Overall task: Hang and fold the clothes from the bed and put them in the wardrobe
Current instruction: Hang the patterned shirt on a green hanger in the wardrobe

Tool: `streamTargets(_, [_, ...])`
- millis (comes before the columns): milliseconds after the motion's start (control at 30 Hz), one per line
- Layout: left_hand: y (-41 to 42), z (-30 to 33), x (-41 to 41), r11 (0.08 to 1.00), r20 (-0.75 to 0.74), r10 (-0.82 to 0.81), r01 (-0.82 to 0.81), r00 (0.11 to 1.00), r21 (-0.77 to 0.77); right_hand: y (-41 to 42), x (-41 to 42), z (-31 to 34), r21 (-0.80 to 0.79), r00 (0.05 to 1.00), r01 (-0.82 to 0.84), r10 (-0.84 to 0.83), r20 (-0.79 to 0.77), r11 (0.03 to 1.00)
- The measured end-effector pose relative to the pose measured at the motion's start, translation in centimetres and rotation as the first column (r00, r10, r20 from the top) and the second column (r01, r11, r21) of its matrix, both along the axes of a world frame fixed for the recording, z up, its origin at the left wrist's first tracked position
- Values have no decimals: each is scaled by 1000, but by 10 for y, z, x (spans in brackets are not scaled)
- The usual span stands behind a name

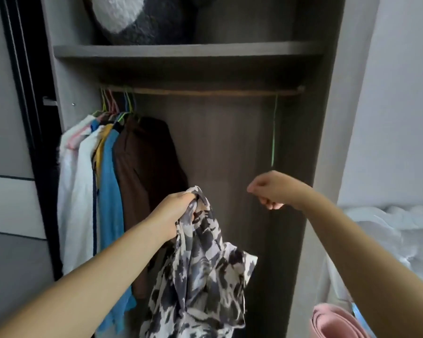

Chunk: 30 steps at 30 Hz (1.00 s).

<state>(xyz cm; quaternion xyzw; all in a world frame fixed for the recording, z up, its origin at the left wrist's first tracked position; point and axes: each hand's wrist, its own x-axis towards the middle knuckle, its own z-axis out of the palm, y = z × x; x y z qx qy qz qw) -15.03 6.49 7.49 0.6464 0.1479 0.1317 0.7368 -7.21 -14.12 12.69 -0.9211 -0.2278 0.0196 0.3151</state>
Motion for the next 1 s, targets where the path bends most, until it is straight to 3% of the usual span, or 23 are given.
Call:
streamTargets(100, [16, 8, 42, 998, 5, -15, 15, 1000, 66, 28, 54, 45, 383, 944, 63, -180, 278, 922])
streamTargets(167, [28, 13, 69, 994, 19, -16, 14, 1000, 110, 44, 93, 72, 484, 815, 158, -391, 428, 861])
streamTargets(233, [39, 19, 93, 993, 26, -23, 19, 999, 115, 52, 137, 89, 460, 712, 326, -534, 455, 826])
streamTargets(333, [55, 21, 120, 991, 23, -60, 57, 998, 118, 49, 201, 94, 245, 786, 518, -569, 241, 819])
streamTargets(367, [61, 19, 131, 992, 21, -73, 70, 997, 109, 45, 216, 93, 194, 817, 522, -553, 166, 830])
streamTargets(433, [73, 18, 146, 992, 23, -85, 82, 996, 99, 41, 233, 92, 270, 818, 509, -557, 141, 817])
streamTargets(533, [89, 17, 168, 993, 1, -94, 94, 996, 73, 46, 234, 88, 371, 746, 514, -617, 252, 773])
streamTargets(700, [99, 18, 203, 985, -14, -171, 170, 985, -27, 61, 206, 35, 583, 674, 247, -570, 470, 774])
streamTargets(767, [100, 17, 211, 975, -19, -219, 218, 976, -39, 61, 195, 7, 653, 646, 169, -583, 493, 739])
streamTargets(833, [103, 14, 218, 967, -56, -254, 252, 966, -44, 59, 190, -19, 697, 660, 175, -608, 442, 696])
streamTargets(933, [105, 9, 226, 957, -103, -289, 286, 952, -47, 61, 181, -39, 794, 811, 260, -571, 130, 550])
streamTargets(1000, [101, 6, 226, 948, -148, -316, 318, 937, -13, 65, 160, -41, 831, 849, 300, -528, -9, 468])
